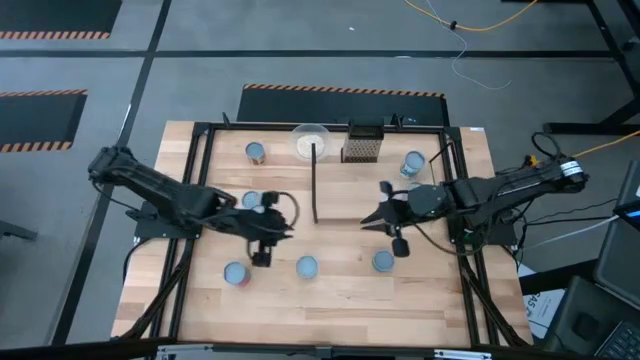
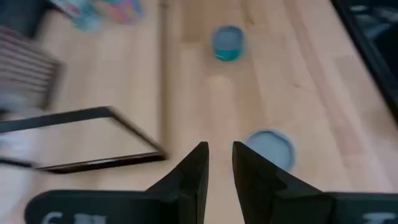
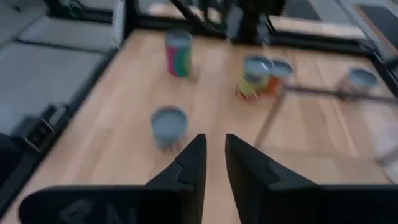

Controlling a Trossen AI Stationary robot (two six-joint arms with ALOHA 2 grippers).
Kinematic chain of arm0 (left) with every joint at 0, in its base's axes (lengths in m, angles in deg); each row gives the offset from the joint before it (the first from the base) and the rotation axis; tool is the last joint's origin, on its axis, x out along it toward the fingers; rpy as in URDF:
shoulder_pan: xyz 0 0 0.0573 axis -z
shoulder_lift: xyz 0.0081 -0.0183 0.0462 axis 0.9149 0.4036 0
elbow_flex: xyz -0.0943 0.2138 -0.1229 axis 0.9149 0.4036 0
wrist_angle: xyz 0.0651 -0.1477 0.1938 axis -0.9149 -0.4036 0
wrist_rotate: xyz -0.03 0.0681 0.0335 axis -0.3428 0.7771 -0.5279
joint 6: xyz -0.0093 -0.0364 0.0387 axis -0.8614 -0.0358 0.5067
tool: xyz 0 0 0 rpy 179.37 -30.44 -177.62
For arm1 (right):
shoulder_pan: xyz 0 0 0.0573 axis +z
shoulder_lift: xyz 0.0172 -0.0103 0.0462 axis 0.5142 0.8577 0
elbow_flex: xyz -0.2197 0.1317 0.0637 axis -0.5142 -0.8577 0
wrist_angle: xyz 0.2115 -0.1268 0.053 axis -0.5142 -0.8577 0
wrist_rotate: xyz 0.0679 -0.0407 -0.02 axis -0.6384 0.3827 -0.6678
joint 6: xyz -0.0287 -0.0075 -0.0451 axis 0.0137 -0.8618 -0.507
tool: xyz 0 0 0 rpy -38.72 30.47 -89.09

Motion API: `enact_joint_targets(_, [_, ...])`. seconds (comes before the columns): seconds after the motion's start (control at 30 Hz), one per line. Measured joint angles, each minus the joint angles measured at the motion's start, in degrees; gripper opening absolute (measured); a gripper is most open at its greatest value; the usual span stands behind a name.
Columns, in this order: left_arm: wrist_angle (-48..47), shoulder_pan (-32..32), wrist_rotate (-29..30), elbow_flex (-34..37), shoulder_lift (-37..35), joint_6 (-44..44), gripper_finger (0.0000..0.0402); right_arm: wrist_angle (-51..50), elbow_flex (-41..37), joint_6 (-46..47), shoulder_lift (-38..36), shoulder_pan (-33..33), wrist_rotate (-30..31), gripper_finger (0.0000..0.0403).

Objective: Pick and place cans onto a shelf
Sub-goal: Put the canned fresh sliced carrots on the shelf

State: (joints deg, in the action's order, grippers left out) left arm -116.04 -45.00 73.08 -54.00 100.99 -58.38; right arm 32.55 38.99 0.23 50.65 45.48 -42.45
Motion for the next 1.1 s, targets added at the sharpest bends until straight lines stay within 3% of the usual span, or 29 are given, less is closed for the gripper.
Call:
enact_joint_targets(0.13, [-0.3,4.1,7.2,1.8,-4.3,-0.2,0.0066,5.0,0.0,-1.4,3.3,-0.5,-3.8,0.0094])
enact_joint_targets(0.4, [10.4,9.5,8.9,15.1,-8.2,-5.5,0.0066,15.2,0.0,-2.8,10.6,-0.5,-5.7,0.0160])
enact_joint_targets(0.6, [23.2,10.1,9.8,25.1,-8.4,-6.7,0.0066,22.8,0.0,-2.9,18.9,-0.5,-14.9,0.0164])
enact_joint_targets(0.73, [31.5,9.8,10.2,29.4,-8.4,-6.6,0.0066,23.9,1.7,-3.7,24.7,-0.5,-15.4,0.0165])
enact_joint_targets(1.1, [34.4,9.7,10.5,31.0,-8.4,-6.6,0.0066,17.7,16.0,-10.3,41.0,-0.1,-19.7,0.0165])
